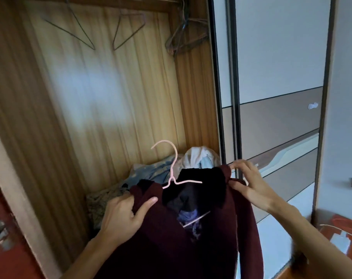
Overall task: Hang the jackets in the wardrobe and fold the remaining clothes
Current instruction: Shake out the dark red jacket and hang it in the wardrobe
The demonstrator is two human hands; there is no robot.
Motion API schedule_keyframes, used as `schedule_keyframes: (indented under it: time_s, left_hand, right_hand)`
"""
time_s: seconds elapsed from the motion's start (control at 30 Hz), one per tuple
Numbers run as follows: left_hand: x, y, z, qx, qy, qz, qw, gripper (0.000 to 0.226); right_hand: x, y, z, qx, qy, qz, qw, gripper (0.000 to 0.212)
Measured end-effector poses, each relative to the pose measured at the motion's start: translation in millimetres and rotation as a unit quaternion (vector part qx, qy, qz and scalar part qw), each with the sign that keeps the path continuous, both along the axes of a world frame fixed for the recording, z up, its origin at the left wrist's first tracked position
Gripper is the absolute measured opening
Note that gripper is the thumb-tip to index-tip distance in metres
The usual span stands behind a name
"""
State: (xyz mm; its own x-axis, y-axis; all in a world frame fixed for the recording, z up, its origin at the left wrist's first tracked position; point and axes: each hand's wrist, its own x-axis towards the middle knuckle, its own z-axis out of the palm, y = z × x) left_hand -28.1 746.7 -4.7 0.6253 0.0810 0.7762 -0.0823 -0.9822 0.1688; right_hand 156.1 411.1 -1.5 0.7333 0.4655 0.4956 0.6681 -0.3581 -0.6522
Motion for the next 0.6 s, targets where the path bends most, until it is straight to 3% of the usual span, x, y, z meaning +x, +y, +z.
schedule_keyframes:
  time_s: [0.1, 0.17, 0.3, 0.4, 0.53, 0.6]
  left_hand:
    - [-0.3, 5.4, 28.8, 0.017, -0.035, -0.003, 0.999, 0.071]
    - [-0.4, 14.5, 52.8, 0.03, -0.035, 0.006, 0.999, 0.069]
    - [8.3, 52.6, 101.0, 0.04, -0.015, 0.082, 0.996, 0.074]
    - [24.5, 65.6, 134.7, 0.036, -0.062, 0.128, 0.989, 0.062]
    - [53.5, 83.0, 180.8, -0.029, -0.112, 0.163, 0.98, 0.048]
    - [64.0, 96.1, 208.3, -0.045, -0.097, 0.205, 0.973, 0.054]
  right_hand:
    - [8.2, 3.8, 13.4, -0.076, 0.081, 0.017, 0.994, 0.059]
    - [11.1, 18.2, 22.7, -0.097, 0.061, 0.015, 0.993, 0.083]
    - [-9.5, 58.6, 57.9, -0.015, 0.083, 0.043, 0.995, 0.045]
    - [-22.2, 88.3, 96.6, 0.083, 0.127, 0.086, 0.985, 0.043]
    - [-39.7, 126.4, 157.6, 0.233, 0.255, 0.146, 0.927, 0.03]
    - [-43.8, 147.2, 184.7, 0.272, 0.296, 0.168, 0.9, 0.032]
